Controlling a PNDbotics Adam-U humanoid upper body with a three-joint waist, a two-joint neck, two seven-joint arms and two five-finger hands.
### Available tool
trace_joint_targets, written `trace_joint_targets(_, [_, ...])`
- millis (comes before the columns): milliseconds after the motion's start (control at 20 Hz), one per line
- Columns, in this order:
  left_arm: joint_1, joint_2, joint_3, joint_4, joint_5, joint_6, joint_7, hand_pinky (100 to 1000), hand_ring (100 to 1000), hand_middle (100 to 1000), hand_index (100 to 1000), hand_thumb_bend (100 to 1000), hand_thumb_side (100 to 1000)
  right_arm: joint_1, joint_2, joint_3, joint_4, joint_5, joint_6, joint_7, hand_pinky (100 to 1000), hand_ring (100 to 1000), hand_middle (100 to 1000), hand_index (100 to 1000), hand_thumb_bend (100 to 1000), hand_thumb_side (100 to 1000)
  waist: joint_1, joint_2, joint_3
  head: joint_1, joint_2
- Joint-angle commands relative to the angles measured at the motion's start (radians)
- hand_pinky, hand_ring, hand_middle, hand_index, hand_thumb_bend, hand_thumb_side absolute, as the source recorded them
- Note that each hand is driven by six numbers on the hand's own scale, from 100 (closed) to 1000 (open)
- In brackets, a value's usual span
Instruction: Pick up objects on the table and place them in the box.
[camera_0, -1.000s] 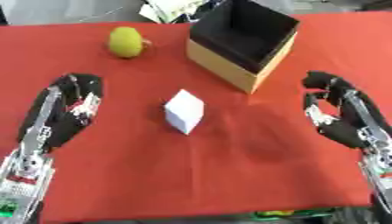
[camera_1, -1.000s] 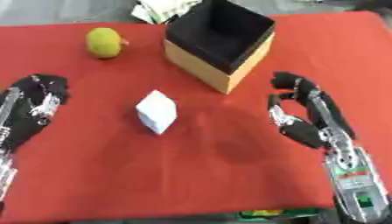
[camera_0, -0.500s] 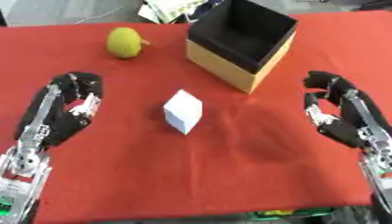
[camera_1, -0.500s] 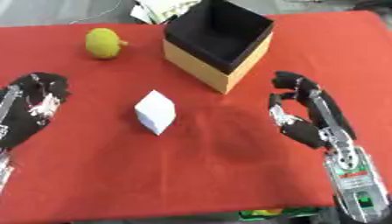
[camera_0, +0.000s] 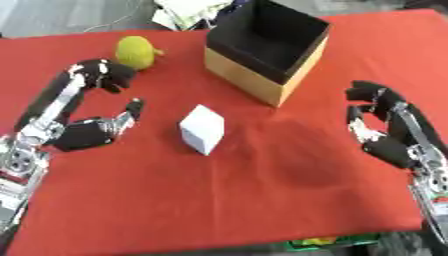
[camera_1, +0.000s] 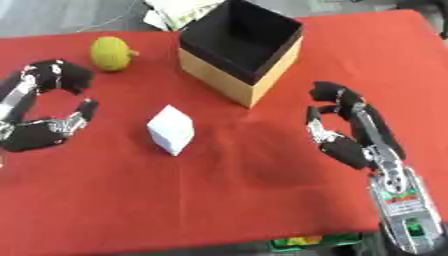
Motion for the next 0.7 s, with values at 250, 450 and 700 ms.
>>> trace_joint_targets(250, [-0.188,0.198,-0.171,0.009,-0.125,-0.118,-0.124,781,779,779,870,504,348,-0.015,-0.024,-0.001,-0.031,-0.013,-0.002,-0.025,723,810,738,861,100,388,0.002,-0.021,-0.043,0.016,0.005])
trace_joint_targets(450, [-0.293,0.17,-0.248,0.097,-0.19,-0.179,-0.189,811,802,809,899,579,377,-0.017,-0.026,0.0,-0.032,-0.018,-0.002,-0.033,722,809,736,860,100,391,0.004,-0.022,-0.054,0.012,0.005])
trace_joint_targets(700, [-0.398,0.093,-0.294,0.236,-0.276,-0.235,-0.275,814,803,811,899,612,366,-0.016,-0.027,-0.003,-0.031,-0.017,-0.001,-0.038,721,807,735,859,100,396,0.005,-0.022,-0.049,0.001,0.005])
